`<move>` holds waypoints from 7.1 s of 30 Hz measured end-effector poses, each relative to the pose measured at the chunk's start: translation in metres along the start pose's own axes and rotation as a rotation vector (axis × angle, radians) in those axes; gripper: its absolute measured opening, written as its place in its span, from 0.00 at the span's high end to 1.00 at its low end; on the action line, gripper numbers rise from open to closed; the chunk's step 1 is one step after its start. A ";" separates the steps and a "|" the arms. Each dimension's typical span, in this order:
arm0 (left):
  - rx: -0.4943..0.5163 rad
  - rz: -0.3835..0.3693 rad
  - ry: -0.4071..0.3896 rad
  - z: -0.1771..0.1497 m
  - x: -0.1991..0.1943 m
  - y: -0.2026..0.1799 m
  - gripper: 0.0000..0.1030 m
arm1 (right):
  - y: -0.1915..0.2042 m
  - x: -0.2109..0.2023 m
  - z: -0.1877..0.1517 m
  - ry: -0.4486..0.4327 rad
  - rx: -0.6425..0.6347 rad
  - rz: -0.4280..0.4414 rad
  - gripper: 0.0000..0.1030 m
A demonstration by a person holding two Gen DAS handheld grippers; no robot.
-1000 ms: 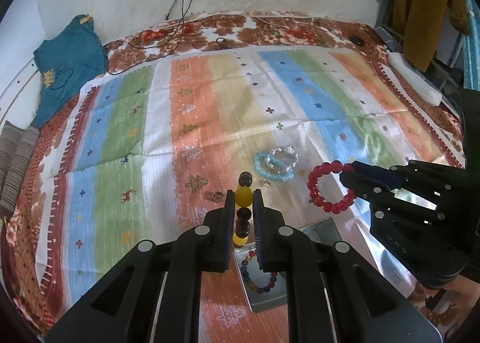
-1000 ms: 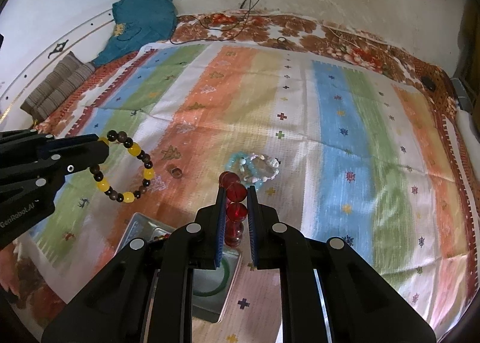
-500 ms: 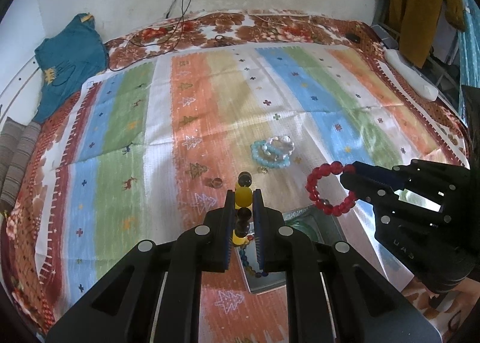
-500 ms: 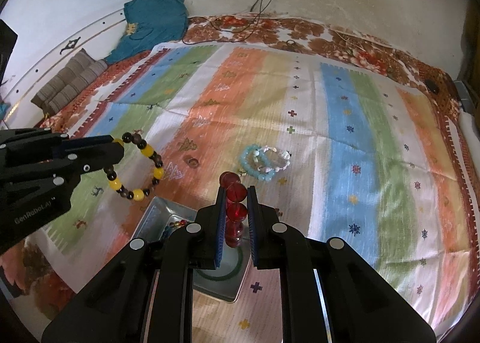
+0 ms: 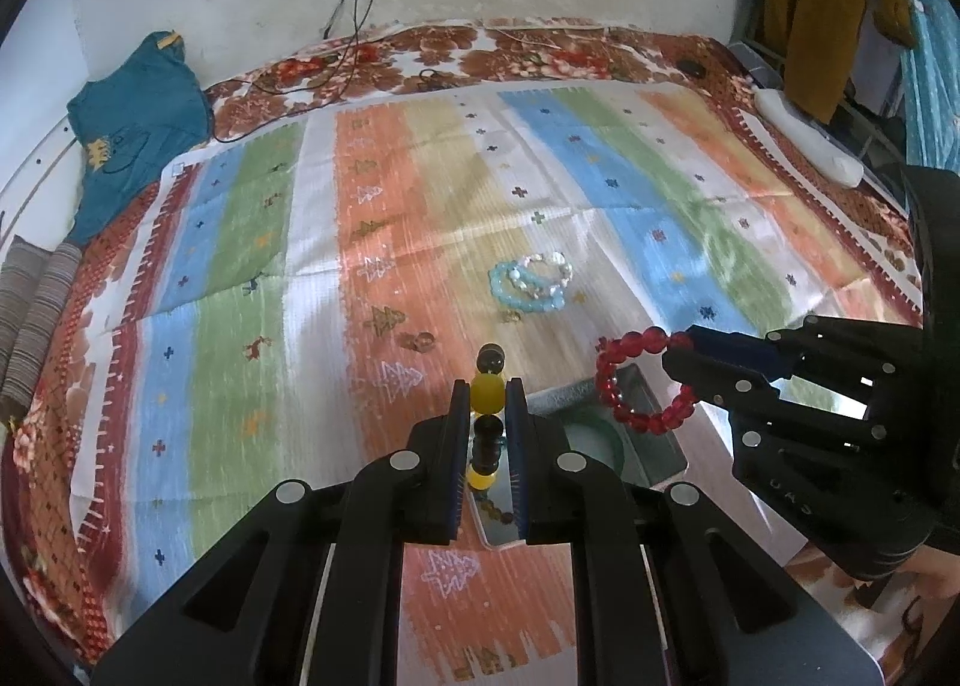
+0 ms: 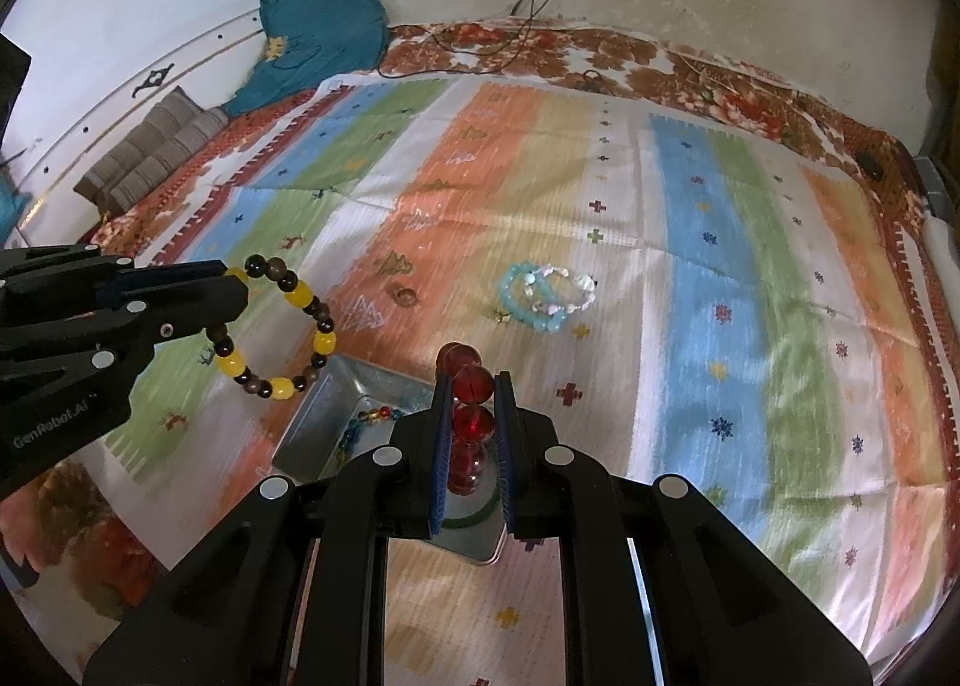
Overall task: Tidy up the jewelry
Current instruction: 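Open both tools over the silver tin to drop both bracelets in, then move the left tool to the small gold ring while the right moves to the white shell bracelet, then lower the left tool around the gold ring while the right grasps and lifts the white shell bracelet, then close the left tool fingers on the small gold ring and lift it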
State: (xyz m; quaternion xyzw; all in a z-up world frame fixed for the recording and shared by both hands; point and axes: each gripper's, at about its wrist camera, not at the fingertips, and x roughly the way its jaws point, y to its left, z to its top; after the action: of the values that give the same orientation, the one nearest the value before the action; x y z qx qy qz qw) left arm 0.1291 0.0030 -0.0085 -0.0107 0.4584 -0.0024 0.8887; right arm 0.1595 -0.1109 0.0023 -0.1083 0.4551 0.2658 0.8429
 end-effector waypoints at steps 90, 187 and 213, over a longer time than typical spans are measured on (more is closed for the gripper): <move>0.084 -0.041 0.238 0.049 0.187 -0.005 0.37 | -0.109 0.179 0.072 0.226 0.238 -0.078 0.39; 0.003 -0.007 0.230 0.050 0.131 0.020 0.83 | -0.086 0.132 0.064 0.176 0.168 -0.110 0.98; -0.004 -0.025 0.352 0.042 0.171 0.032 0.74 | -0.086 0.167 0.061 0.239 0.148 -0.122 0.51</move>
State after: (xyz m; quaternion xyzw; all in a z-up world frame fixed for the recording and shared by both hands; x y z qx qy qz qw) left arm 0.2620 0.0332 -0.1243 -0.0175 0.6066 -0.0146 0.7947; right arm 0.3242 -0.0985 -0.1060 -0.1041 0.5633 0.1648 0.8029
